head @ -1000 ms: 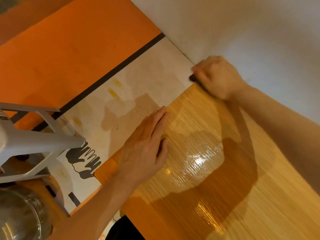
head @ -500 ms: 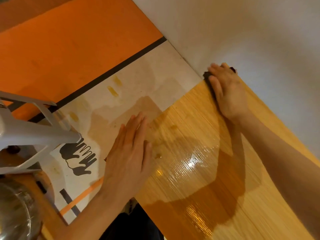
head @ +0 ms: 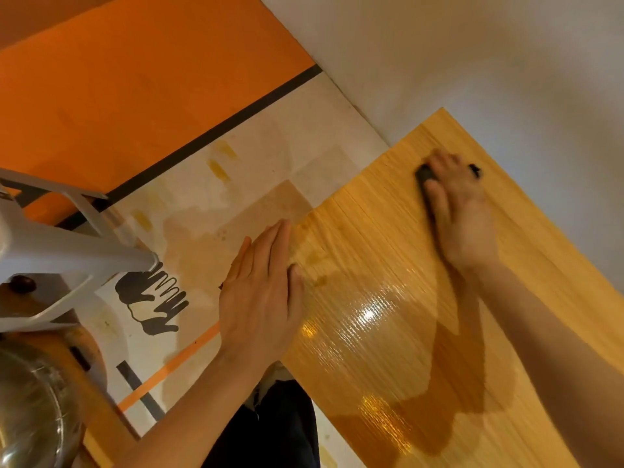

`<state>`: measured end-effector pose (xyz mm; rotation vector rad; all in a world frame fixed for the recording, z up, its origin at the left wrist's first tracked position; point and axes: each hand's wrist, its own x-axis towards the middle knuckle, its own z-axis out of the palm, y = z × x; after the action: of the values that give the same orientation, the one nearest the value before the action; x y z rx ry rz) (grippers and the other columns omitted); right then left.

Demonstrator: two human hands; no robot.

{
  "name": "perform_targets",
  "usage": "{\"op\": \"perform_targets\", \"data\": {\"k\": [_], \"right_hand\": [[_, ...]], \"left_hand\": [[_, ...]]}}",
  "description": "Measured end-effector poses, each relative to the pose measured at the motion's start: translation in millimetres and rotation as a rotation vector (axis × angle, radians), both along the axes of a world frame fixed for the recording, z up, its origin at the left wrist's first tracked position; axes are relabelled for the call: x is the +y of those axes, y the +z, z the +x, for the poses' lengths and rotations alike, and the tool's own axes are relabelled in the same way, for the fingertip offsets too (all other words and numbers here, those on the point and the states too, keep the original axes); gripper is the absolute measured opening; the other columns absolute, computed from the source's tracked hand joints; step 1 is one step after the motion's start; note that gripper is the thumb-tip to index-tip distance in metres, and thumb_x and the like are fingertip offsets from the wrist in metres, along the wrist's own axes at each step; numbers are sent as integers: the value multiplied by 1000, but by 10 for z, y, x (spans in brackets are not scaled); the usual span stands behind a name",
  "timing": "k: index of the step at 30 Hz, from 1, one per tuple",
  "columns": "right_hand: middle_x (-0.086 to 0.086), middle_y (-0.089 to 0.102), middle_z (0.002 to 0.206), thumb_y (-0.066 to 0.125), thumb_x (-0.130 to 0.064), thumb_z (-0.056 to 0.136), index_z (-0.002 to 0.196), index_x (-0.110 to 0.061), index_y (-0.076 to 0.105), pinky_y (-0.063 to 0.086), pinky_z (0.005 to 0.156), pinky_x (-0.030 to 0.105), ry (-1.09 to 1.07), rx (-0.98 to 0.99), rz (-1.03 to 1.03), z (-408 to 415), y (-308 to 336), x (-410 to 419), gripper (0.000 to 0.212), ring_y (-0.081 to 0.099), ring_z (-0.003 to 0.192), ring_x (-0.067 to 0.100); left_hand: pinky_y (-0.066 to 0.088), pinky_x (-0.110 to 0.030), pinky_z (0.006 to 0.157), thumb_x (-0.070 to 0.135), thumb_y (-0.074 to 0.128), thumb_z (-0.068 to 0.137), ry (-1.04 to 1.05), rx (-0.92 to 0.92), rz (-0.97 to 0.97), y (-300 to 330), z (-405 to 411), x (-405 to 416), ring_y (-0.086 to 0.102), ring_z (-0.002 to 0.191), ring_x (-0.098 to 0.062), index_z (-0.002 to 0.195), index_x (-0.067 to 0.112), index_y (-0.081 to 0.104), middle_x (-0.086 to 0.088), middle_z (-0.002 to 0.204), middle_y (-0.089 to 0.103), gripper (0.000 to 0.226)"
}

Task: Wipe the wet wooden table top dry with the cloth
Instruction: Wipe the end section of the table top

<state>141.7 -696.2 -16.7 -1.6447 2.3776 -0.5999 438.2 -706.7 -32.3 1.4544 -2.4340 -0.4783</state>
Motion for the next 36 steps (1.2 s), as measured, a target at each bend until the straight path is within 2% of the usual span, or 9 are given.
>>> {"op": "perform_targets", "data": {"k": [3,5,9,12,19,24,27,33,36], "right_hand": [[5,39,153,28,-40,103,142,-12,46,19,120,47,-297,-15,-21,-39,-33,-25,52,25,146,24],[8,41,151,30,-35,103,139,-9,50,20,118,51,-326,-13,-30,369,-38,-43,48,29,144,29],[5,39,153,34,-31,105,143,-11,46,16,121,47,1,29,-23,1296,20,216,45,22,147,23],[2,36,154,34,-35,105,145,-14,43,20,119,49,227,55,26,1046,51,285,46,21,148,20],[8,41,152,28,-34,105,140,-8,48,22,117,50,-346,25,-23,362,-33,2,48,28,144,29],[6,44,150,35,-30,105,140,-11,49,23,119,48,69,104,-56,1251,-101,-218,43,26,146,25],[6,51,144,33,-34,105,136,-11,54,24,118,48,316,117,-44,968,-41,-318,43,30,145,24],[9,59,129,22,-38,104,121,-12,58,30,114,46,191,141,-36,105,-31,-648,48,38,138,28],[10,65,105,18,-38,102,103,-11,64,36,104,44,233,233,-32,372,-56,-778,54,54,104,30]], "left_hand": [[28,-37,121,26,34,105,0,4,-17,-3,-2,5,53,136,-25,153,4,40,-12,151,51,53],[28,-37,121,25,35,105,1,15,-18,-3,-7,1,53,135,-25,153,4,41,-12,151,52,53],[26,-34,120,24,39,104,11,43,-27,2,-17,-3,54,133,-25,151,5,44,-11,149,54,52],[20,-30,121,24,38,104,8,51,-34,-12,-26,-13,54,133,-24,150,4,45,-11,149,54,51],[28,-34,118,25,36,104,3,89,-39,-26,-34,-27,56,131,-26,149,3,46,-13,147,56,52],[36,-39,115,26,36,102,-3,68,-23,-24,-29,-37,57,131,-27,150,5,45,-12,148,55,53],[47,-43,110,27,41,102,11,67,-37,-16,-27,-31,61,126,-27,148,4,48,-12,146,57,52],[46,-35,102,22,45,102,-4,66,-115,-41,-4,-50,62,116,-27,147,4,50,-12,136,63,48],[46,-34,96,32,38,104,23,68,-44,-5,-1,-60,58,116,-24,148,10,49,-8,135,62,50]]}}
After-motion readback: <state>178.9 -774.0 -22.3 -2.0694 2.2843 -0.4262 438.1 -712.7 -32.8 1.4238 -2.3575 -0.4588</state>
